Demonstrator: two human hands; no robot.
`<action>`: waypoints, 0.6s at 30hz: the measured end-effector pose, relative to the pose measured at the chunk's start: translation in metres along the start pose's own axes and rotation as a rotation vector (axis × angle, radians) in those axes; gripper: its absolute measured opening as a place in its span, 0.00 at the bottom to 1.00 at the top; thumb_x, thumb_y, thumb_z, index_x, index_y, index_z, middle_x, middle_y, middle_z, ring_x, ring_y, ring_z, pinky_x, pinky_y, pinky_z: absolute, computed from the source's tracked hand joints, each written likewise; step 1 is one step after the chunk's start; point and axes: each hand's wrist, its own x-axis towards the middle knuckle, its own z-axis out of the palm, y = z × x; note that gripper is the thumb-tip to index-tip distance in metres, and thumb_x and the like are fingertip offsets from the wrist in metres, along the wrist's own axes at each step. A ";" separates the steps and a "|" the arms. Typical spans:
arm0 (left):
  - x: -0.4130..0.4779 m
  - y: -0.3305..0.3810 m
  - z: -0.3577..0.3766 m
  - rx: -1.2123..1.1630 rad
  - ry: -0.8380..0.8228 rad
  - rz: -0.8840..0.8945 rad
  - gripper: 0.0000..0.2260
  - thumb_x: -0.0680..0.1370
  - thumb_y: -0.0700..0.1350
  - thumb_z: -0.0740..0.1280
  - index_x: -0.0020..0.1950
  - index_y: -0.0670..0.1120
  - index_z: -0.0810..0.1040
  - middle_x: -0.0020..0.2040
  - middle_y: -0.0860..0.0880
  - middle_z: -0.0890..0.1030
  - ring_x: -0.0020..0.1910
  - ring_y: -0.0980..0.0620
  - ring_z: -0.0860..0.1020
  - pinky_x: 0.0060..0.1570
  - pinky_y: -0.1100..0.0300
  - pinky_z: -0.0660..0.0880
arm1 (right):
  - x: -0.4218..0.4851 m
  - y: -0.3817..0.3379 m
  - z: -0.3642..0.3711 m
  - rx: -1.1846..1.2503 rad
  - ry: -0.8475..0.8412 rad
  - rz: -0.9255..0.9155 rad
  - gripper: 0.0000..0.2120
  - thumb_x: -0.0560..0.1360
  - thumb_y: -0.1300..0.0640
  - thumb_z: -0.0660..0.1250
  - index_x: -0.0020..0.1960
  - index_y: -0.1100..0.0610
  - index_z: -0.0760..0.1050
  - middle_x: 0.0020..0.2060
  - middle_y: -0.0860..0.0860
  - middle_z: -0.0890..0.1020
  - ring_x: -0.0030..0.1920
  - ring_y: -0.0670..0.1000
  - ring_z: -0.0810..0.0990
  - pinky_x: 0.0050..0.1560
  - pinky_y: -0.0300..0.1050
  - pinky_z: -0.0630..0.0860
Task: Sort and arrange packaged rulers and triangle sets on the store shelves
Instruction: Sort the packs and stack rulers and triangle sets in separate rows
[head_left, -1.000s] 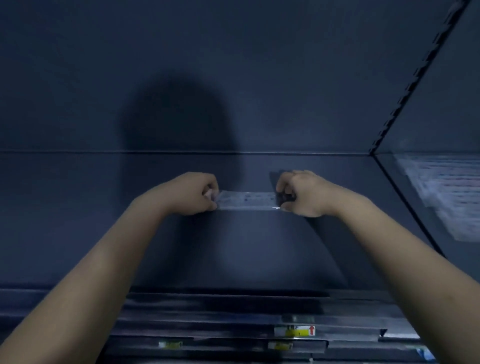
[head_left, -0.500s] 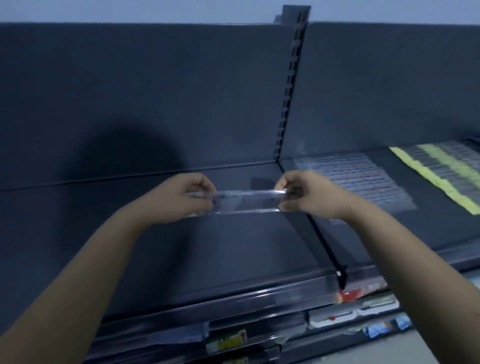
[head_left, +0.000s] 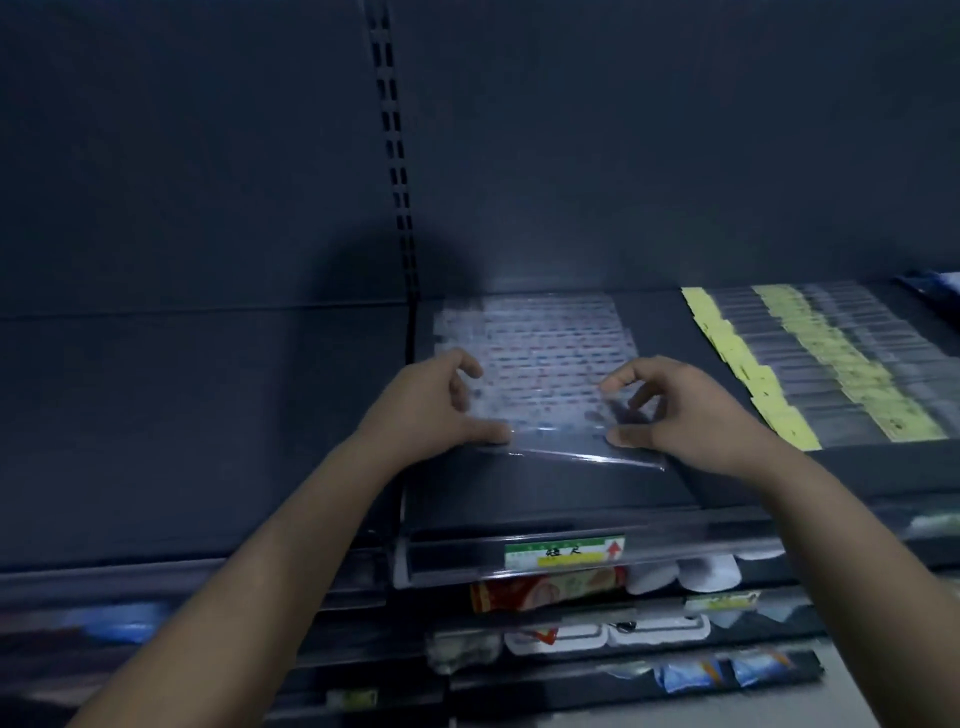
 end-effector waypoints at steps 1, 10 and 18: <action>-0.001 0.001 0.002 0.041 0.043 0.006 0.29 0.56 0.64 0.78 0.52 0.57 0.73 0.44 0.58 0.75 0.42 0.59 0.75 0.39 0.62 0.71 | 0.002 0.005 -0.001 -0.026 0.007 -0.022 0.16 0.66 0.61 0.77 0.51 0.52 0.77 0.53 0.48 0.76 0.48 0.46 0.76 0.40 0.26 0.68; -0.013 -0.002 0.000 0.174 0.041 0.017 0.32 0.56 0.73 0.66 0.57 0.62 0.72 0.57 0.62 0.70 0.61 0.57 0.63 0.57 0.59 0.55 | 0.014 0.020 0.001 -0.130 0.014 -0.128 0.15 0.71 0.52 0.72 0.57 0.52 0.78 0.53 0.43 0.75 0.58 0.49 0.73 0.61 0.41 0.65; 0.005 0.000 0.006 -0.087 0.031 -0.047 0.36 0.63 0.60 0.77 0.67 0.56 0.66 0.64 0.59 0.62 0.65 0.57 0.61 0.64 0.60 0.61 | 0.013 0.026 0.006 -0.062 0.066 -0.109 0.12 0.73 0.56 0.71 0.55 0.54 0.78 0.55 0.46 0.77 0.57 0.45 0.74 0.54 0.30 0.63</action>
